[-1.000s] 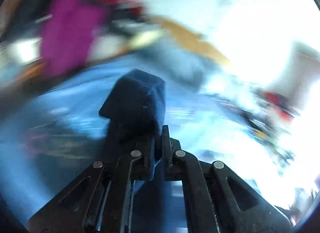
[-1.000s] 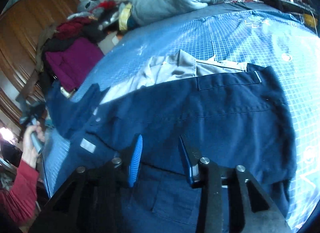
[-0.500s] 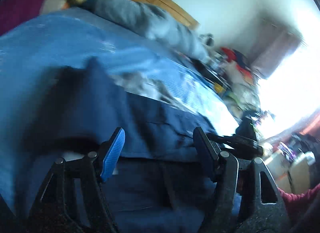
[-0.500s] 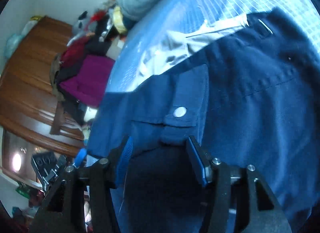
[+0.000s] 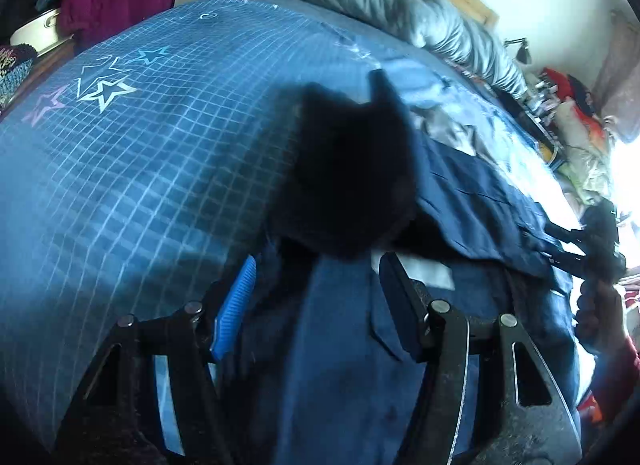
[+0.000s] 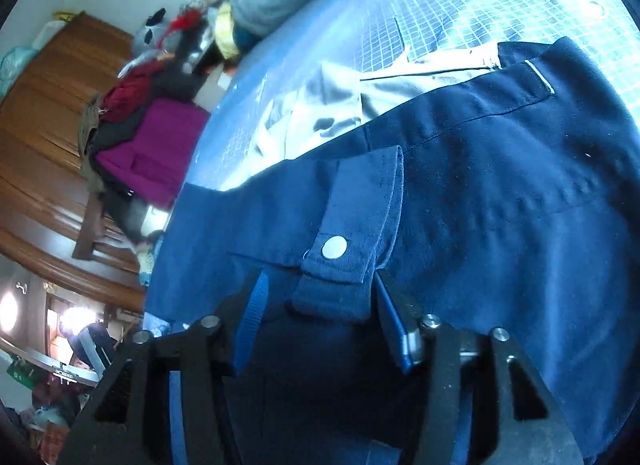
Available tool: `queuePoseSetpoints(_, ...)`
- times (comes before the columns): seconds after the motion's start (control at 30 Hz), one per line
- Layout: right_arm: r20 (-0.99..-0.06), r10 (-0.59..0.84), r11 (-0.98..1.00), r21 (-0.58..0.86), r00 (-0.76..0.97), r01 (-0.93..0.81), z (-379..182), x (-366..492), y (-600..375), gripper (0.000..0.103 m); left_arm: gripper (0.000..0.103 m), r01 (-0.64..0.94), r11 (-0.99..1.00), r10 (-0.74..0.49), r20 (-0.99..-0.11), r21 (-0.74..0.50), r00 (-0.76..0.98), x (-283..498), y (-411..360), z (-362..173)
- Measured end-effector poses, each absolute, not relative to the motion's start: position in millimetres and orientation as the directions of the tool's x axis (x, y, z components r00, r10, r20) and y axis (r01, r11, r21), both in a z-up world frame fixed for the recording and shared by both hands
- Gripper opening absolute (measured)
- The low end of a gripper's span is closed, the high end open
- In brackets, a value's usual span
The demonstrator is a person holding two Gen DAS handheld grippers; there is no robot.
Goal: Fold small clothes
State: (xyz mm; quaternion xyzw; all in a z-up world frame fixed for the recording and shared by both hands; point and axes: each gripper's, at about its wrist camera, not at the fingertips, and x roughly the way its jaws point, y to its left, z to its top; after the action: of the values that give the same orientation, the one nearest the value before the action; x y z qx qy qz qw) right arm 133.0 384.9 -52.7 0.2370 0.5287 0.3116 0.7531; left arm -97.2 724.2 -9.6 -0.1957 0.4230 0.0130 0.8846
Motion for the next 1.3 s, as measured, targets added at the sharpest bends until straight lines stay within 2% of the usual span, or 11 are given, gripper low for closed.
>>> queuePoseSetpoints(0.1, -0.66, 0.711, 0.703, 0.676, 0.242, -0.222, -54, 132, 389, 0.021, 0.066, -0.196, 0.914, -0.158, -0.758, -0.354, 0.632, -90, 729, -17)
queuePoseSetpoints(0.17, -0.637, 0.728, 0.685, 0.689, 0.253, -0.236, -49, 129, 386, 0.008, 0.067, -0.192, 0.894, -0.19, -0.732, -0.405, 0.655, -97, 733, -17)
queuePoseSetpoints(0.43, -0.627, 0.702, 0.712, 0.642, 0.339, -0.285, -18, 105, 341, 0.007, 0.069, -0.264, 0.82, -0.166, -0.652, -0.508, 0.74, -145, 761, -13)
queuePoseSetpoints(0.57, -0.689, 0.652, 0.759, 0.597, 0.316, -0.26, -38, 101, 337, 0.007, 0.069, -0.334, 0.823, -0.045, -0.638, -0.46, 0.768, -163, 769, 4)
queuePoseSetpoints(0.97, -0.697, 0.605, 0.796, 0.543, 0.386, -0.268, -29, 96, 316, 0.002, 0.069, -0.289, 0.928, 0.019, -0.745, -0.235, 0.667, -89, 743, -6)
queuePoseSetpoints(1.1, -0.678, 0.619, 0.784, 0.511, 0.396, -0.351, -7, 90, 336, 0.014, 0.071, -0.32, 0.908, -0.012, -0.781, -0.27, 0.624, -84, 748, -29)
queuePoseSetpoints(1.13, -0.67, 0.629, 0.775, 0.503, 0.395, -0.382, 0, 89, 346, 0.024, 0.072, -0.311, 0.908, -0.02, -0.77, -0.282, 0.638, -87, 749, -29)
queuePoseSetpoints(1.17, -0.666, 0.637, 0.766, 0.489, 0.388, -0.418, 7, 89, 357, 0.054, 0.072, -0.309, 0.906, -0.025, -0.766, -0.289, 0.643, -88, 749, -28)
queuePoseSetpoints(1.2, -0.671, 0.628, 0.769, 0.459, 0.395, -0.444, 12, 90, 365, 0.064, 0.072, -0.308, 0.903, -0.031, -0.762, -0.298, 0.647, -89, 750, -29)
queuePoseSetpoints(1.23, -0.67, 0.612, 0.781, 0.425, 0.42, -0.458, 17, 92, 368, 0.07, 0.072, -0.307, 0.901, -0.037, -0.758, -0.308, 0.652, -90, 752, -29)
queuePoseSetpoints(1.3, -0.681, 0.578, 0.81, 0.41, 0.45, -0.42, 19, 103, 361, 0.064, 0.073, -0.302, 0.896, -0.051, -0.751, -0.326, 0.658, -92, 753, -30)
